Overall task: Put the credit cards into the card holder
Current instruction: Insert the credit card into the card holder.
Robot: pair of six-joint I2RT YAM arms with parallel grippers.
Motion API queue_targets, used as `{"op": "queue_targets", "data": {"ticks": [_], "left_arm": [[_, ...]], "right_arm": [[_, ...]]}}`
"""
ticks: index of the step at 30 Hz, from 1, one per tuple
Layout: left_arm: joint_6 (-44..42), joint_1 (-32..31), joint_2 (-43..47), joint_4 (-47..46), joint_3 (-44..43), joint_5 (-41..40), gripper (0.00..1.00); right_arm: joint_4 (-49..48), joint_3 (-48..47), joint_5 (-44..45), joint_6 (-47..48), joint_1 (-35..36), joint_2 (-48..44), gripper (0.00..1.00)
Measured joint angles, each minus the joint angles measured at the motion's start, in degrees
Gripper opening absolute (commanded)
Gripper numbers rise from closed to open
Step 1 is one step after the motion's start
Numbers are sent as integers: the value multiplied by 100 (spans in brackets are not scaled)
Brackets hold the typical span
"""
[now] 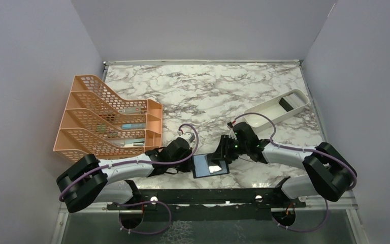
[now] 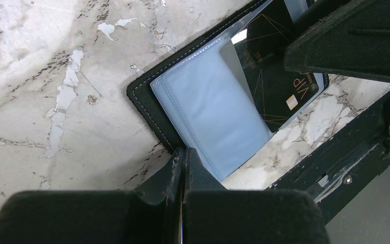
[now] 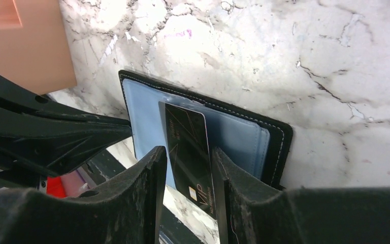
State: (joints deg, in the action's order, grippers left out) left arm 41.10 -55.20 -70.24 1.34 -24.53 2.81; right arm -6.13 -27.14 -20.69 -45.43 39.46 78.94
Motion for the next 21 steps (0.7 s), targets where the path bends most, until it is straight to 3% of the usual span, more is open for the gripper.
{"op": "queue_targets", "data": {"ticks": [4,11,18,21], "left_arm": [[-11,2,0,0,0,20,0],[-35,2,0,7,-13,42,0],[-35,2,-2,4,-13,42,0],[-35,2,-9,0,-13,42,0]], "right_arm": [[264,-79,50,98,0,-48,40],[350,-85,55,144,57,-52,21],[195,-81,52,66,173,140,16],[142,-81,76,-15,310,144,5]]}}
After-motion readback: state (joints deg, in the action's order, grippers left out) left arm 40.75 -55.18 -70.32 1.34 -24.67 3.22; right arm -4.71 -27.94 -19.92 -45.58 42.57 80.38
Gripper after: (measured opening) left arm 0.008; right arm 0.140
